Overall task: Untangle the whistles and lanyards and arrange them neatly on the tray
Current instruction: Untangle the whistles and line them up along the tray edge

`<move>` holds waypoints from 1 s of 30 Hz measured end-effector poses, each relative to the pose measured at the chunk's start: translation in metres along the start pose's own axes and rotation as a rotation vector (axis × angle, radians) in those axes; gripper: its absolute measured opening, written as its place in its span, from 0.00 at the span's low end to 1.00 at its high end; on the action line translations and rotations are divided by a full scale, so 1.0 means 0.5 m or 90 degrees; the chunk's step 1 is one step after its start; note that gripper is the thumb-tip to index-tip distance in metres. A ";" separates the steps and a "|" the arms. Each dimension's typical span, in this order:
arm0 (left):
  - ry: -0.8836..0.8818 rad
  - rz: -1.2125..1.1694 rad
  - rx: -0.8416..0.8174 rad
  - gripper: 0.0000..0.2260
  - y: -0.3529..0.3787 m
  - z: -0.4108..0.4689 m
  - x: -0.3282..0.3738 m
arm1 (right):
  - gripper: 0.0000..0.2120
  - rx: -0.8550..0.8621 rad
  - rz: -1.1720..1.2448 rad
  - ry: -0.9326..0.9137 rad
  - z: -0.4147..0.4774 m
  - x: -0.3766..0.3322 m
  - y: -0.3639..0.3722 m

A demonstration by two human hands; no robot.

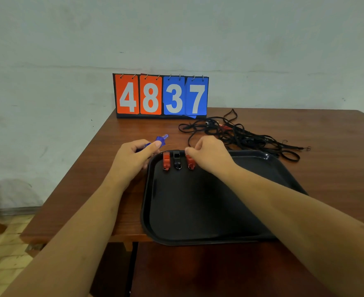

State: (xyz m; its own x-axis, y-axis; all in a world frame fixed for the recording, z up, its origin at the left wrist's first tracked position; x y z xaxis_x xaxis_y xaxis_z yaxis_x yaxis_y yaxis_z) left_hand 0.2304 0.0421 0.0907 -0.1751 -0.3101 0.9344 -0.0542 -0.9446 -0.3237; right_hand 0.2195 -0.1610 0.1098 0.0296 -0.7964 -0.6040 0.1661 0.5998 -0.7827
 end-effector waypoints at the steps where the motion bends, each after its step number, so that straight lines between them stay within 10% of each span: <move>1: 0.005 -0.003 -0.007 0.14 0.001 -0.002 0.003 | 0.14 0.024 0.025 -0.026 -0.004 -0.012 -0.010; 9: 0.089 0.004 -0.072 0.10 -0.002 -0.012 0.012 | 0.15 -0.073 0.123 -0.232 -0.021 -0.084 -0.036; 21: 0.073 0.032 -0.058 0.06 0.001 -0.016 0.019 | 0.10 -0.053 0.485 -0.062 -0.026 -0.044 -0.074; 30: 0.034 0.000 -0.010 0.07 0.001 -0.007 0.013 | 0.10 -0.003 -0.026 -0.027 0.001 0.032 -0.080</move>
State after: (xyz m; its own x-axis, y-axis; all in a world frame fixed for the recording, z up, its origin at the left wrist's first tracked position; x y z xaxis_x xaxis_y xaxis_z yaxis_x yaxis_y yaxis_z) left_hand 0.2256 0.0401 0.0961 -0.2274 -0.3031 0.9254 -0.0695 -0.9428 -0.3259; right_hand 0.2139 -0.1978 0.1314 0.0643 -0.8226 -0.5650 0.1629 0.5672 -0.8073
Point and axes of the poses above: each hand's wrist, its own z-axis towards the middle knuckle, its own y-axis out of the palm, x = y × z, the point moved 2 cm from there along z, towards the middle knuckle, and after that the axes turned 6 degrees about -y, right-handed, at the moved point
